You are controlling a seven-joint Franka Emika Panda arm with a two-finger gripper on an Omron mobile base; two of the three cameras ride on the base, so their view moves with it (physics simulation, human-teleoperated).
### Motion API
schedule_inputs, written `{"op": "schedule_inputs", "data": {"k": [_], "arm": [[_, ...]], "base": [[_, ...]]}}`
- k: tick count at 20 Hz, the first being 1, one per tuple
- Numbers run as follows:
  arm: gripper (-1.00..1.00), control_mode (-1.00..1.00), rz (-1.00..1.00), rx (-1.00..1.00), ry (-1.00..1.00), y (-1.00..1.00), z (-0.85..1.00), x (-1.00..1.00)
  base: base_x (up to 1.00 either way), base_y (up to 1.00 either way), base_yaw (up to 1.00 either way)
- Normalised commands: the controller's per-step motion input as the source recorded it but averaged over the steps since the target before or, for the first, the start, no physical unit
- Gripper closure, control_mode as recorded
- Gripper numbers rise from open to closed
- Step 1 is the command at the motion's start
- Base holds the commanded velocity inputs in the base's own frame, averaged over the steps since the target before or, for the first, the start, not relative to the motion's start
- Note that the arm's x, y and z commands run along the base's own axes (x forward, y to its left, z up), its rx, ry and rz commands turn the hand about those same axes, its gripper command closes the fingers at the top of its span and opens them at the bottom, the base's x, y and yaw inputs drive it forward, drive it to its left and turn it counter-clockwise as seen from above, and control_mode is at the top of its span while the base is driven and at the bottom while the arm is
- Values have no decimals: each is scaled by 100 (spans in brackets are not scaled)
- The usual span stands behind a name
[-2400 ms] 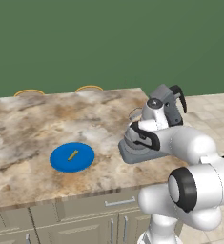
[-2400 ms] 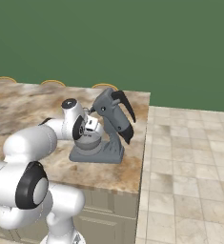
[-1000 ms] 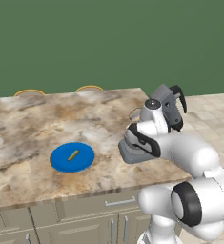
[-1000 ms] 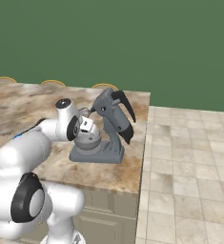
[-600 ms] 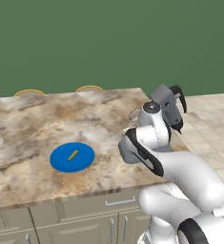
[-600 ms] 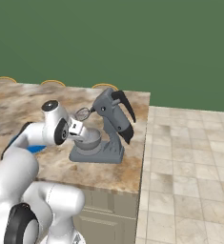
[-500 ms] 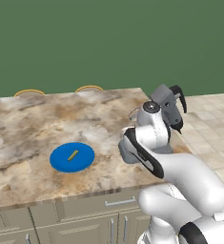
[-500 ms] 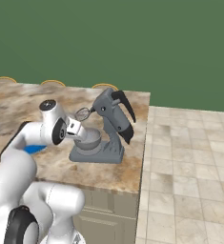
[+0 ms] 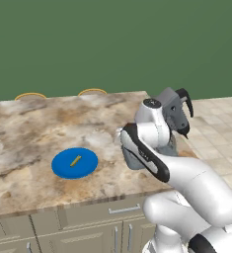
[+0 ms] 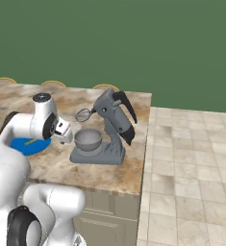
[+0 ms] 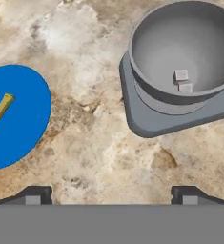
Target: Add butter and sugar cubes to the stand mixer bowl and then turn on the stand mixer to begin making frosting.
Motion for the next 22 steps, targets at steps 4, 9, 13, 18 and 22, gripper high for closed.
{"op": "schedule_inputs", "data": {"k": [4, 9, 13, 18, 22], "arm": [[-100, -100, -15, 5, 19, 65, 2, -32], [-100, -100, -9, 1, 27, 61, 14, -4], [-100, -100, -11, 0, 12, 70, 13, -1], [-100, -100, -2, 0, 8, 70, 2, 0], [-100, -100, 0, -1, 5, 56, 0, 15]], "base": [[0, 0, 0], [0, 0, 0], [0, 0, 0], [0, 0, 0], [0, 0, 0]]}}
